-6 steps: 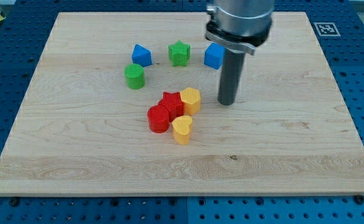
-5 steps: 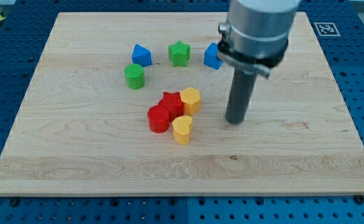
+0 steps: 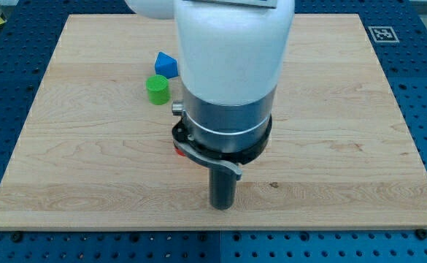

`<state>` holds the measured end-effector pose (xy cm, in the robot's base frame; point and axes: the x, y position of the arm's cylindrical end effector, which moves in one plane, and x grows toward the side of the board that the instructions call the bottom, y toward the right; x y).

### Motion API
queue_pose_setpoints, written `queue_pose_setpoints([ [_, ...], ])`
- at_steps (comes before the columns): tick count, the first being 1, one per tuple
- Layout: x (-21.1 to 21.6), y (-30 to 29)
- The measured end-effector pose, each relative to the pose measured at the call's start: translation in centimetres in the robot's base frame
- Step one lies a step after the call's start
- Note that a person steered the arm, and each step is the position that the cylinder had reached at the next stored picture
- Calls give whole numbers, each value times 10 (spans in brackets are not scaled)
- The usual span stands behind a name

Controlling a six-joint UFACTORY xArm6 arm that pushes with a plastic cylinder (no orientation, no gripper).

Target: Nudge yellow heart up a bit

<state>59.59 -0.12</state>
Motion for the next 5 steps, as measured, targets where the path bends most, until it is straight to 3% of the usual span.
queue_pose_setpoints([
  [1,-19,-19],
  [5,-69,-3],
])
